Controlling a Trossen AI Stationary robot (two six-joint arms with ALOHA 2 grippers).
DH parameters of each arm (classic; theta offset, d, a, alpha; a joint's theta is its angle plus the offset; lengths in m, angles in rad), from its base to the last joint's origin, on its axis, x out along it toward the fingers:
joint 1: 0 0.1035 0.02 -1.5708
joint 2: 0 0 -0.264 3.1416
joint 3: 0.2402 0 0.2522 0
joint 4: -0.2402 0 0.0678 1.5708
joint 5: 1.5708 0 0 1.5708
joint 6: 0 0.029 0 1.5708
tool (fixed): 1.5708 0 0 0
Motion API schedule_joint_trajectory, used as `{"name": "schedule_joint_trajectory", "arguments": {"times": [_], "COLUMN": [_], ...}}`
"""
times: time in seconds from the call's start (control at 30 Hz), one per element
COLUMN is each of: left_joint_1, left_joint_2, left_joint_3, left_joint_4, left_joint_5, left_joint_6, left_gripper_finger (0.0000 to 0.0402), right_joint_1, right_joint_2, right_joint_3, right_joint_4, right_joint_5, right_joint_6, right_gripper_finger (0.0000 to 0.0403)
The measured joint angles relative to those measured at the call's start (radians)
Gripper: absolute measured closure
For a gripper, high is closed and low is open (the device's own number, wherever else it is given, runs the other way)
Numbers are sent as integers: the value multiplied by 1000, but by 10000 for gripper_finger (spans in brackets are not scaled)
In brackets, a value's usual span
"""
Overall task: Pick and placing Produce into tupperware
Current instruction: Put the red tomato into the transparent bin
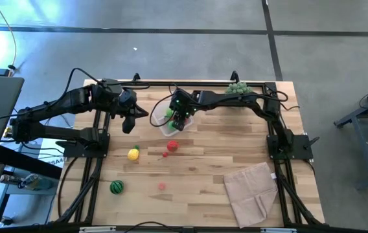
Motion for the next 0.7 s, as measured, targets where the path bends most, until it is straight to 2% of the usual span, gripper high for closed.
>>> {"name": "schedule_joint_trajectory", "arguments": {"times": [0.17,0.47,0.57,0.7], "left_joint_1": [0,0,0,0], "left_joint_2": [0,0,0,0], "left_joint_3": [0,0,0,0], "left_joint_4": [0,0,0,0], "left_joint_5": [0,0,0,0], "left_joint_6": [0,0,0,0], "left_gripper_finger": [401,401,401,401], "right_joint_1": [8,110,141,189], "right_joint_2": [-74,-217,-299,-415], "right_joint_3": [0,-27,-170,-493], "right_joint_4": [5,48,228,654], "right_joint_5": [-42,122,137,158], "right_joint_6": [30,-1,11,63], "right_gripper_finger": [217,217,217,217]}}
